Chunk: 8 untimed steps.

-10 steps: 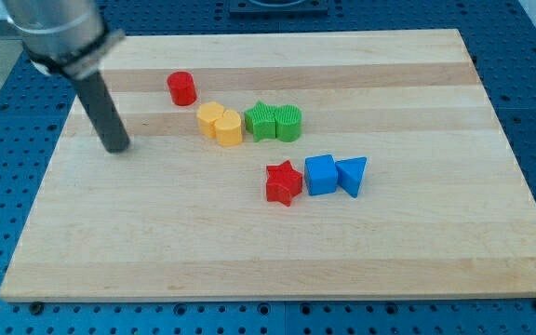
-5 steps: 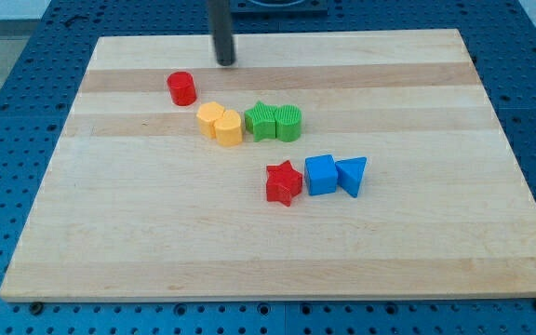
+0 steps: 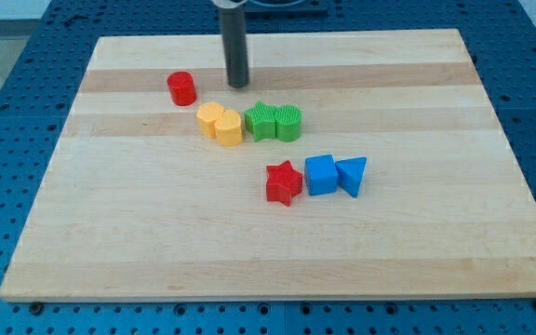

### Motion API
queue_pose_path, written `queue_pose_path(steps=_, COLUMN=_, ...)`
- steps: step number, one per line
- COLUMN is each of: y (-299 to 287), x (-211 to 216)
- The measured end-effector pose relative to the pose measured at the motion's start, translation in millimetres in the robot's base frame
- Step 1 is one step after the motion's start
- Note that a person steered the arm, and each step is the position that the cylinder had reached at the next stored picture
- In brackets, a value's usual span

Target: Slide the red circle towards down and right

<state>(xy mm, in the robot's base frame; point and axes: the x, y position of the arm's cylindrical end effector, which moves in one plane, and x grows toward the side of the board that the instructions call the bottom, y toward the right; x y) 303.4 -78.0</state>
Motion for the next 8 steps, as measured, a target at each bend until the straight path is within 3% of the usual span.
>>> queue_pose_path(steps=3, y=-97, x=25)
queue_pose_path(steps=6, y=-117, x=12)
queue_pose_path(steps=8, y=-122, x=82)
